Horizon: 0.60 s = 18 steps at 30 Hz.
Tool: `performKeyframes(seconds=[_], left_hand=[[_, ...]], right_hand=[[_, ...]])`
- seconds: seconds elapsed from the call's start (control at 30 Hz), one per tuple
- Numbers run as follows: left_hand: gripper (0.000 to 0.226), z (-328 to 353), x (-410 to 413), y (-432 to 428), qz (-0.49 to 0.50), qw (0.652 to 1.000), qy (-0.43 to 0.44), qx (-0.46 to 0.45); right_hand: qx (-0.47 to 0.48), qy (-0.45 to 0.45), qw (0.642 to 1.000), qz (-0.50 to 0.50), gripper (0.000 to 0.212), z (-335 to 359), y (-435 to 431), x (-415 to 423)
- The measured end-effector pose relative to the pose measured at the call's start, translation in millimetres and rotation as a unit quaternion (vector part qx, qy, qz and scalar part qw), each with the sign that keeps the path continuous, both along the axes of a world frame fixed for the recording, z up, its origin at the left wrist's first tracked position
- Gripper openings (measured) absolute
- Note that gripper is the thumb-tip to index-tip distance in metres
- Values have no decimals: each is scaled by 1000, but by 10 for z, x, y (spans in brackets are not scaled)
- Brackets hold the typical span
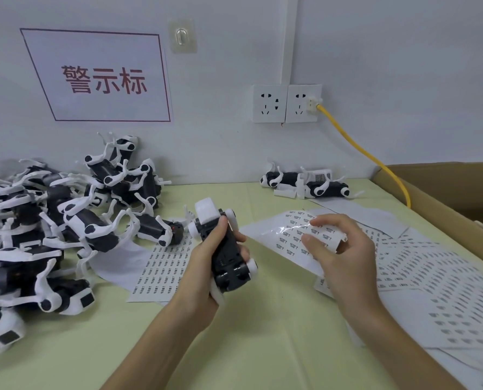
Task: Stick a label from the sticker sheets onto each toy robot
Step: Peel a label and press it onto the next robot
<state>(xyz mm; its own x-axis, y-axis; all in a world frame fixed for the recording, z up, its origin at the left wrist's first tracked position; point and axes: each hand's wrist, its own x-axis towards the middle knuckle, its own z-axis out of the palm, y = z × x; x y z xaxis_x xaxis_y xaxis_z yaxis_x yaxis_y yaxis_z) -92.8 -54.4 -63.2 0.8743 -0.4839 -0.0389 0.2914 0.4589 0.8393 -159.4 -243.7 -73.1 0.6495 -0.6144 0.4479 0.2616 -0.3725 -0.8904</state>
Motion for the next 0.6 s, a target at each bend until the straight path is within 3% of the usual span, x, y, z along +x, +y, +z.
performKeyframes(seconds=[0.23, 0.37, 0.47, 0.6], left_hand=[[9, -57, 21, 51, -118, 991, -34, 53], [18, -72, -34, 13, -123, 990, -71, 21], [33, -74, -27, 2, -107, 992, -59, -1], [40, -69, -7, 10, -104, 992, -68, 29]], right_hand=[[100, -22, 994, 33, 32, 56, -46, -11], [140, -29, 988, 64, 30, 56, -24, -2], [100, -6, 993, 60, 25, 50, -24, -9], [-44, 35, 998, 27, 21, 46, 26, -26]])
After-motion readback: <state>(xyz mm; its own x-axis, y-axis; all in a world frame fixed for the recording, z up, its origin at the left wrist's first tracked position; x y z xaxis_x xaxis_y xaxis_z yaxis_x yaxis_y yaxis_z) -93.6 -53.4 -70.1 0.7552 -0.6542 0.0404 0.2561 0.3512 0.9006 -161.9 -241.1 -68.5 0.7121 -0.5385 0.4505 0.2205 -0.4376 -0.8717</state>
